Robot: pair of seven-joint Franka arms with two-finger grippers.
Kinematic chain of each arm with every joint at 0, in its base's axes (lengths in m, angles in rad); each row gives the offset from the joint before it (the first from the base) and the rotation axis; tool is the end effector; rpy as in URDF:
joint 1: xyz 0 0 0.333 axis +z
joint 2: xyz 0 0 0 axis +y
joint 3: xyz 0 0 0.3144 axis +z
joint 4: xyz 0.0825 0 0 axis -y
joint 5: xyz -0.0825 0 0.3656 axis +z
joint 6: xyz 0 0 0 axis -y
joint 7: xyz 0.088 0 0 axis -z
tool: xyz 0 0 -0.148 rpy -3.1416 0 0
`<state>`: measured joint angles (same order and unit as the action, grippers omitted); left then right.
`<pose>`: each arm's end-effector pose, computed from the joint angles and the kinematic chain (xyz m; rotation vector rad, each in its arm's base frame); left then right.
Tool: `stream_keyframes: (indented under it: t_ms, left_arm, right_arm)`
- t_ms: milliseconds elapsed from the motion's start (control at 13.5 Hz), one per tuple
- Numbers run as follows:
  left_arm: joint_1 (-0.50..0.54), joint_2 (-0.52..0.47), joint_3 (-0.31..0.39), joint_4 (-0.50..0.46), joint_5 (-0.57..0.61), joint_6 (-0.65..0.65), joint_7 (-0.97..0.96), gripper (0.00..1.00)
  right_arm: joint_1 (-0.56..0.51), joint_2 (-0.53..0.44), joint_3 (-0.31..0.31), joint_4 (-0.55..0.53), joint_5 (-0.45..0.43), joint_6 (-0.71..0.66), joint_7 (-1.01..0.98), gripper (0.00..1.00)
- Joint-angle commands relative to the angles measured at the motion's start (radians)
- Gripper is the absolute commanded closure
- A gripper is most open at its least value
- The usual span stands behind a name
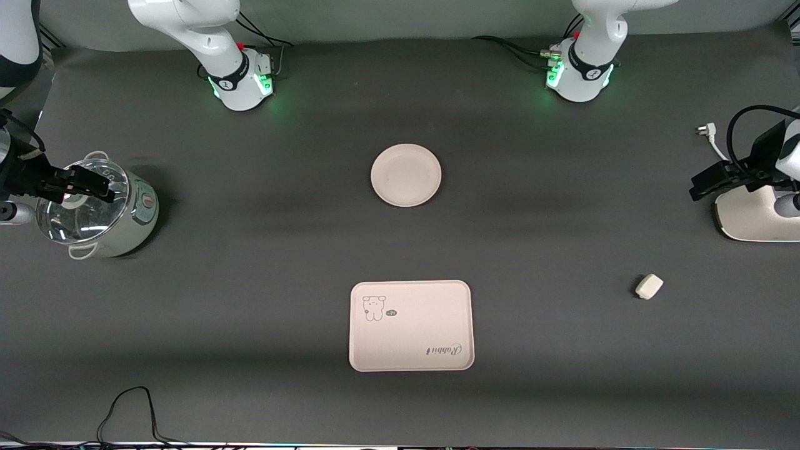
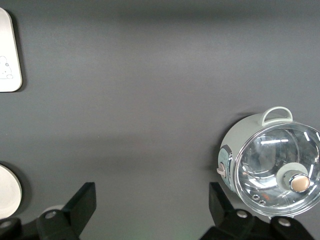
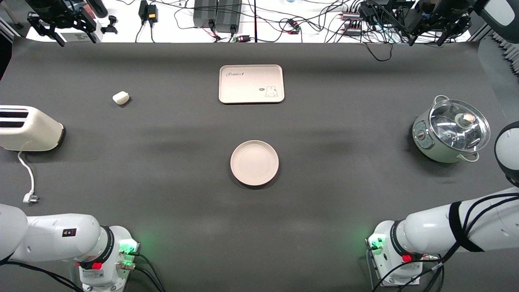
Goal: Place bun in plate and plate on tray
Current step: 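Lower the left gripper onto the white bun and close it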
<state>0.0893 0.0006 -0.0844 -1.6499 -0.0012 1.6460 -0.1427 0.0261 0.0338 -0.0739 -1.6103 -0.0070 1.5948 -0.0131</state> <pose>0.5410 0.0025 0.5521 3.1321 0.2317 -0.0072 0.5437 -0.0265 0.5478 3.1322 -0.0538 -0.0775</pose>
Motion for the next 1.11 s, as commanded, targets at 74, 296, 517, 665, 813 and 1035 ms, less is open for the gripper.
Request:
stream_keyframes:
  t_ms: [74, 296, 517, 665, 813, 1035]
  left_arm:
    - [0.007, 0.018, -0.018, 0.065, -0.003, -0.078, 0.012, 0.0]
    - [0.006, 0.032, -0.018, 0.071, 0.003, -0.077, 0.015, 0.0]
    - [0.016, 0.038, -0.017, 0.071, 0.01, -0.08, 0.02, 0.0]
    - [0.01, 0.076, -0.02, 0.128, 0.083, -0.103, 0.046, 0.0]
    - [0.007, 0.149, -0.021, 0.223, 0.106, -0.158, 0.06, 0.0]
    - [0.017, 0.235, -0.02, 0.28, 0.098, -0.14, 0.077, 0.0]
  right_arm:
    - [0.003, -0.015, -0.001, -0.013, -0.014, 0.013, -0.019, 0.0]
    - [0.003, -0.015, -0.001, -0.013, -0.014, 0.013, -0.019, 0.0]
    - [0.003, -0.014, -0.001, -0.013, -0.014, 0.013, -0.019, 0.0]
    - [0.003, -0.015, -0.001, -0.013, -0.014, 0.013, -0.019, 0.0]
    - [0.003, -0.014, -0.001, -0.013, -0.014, 0.014, -0.019, 0.0]
    - [0.003, -0.014, -0.001, -0.013, -0.014, 0.014, -0.019, 0.0]
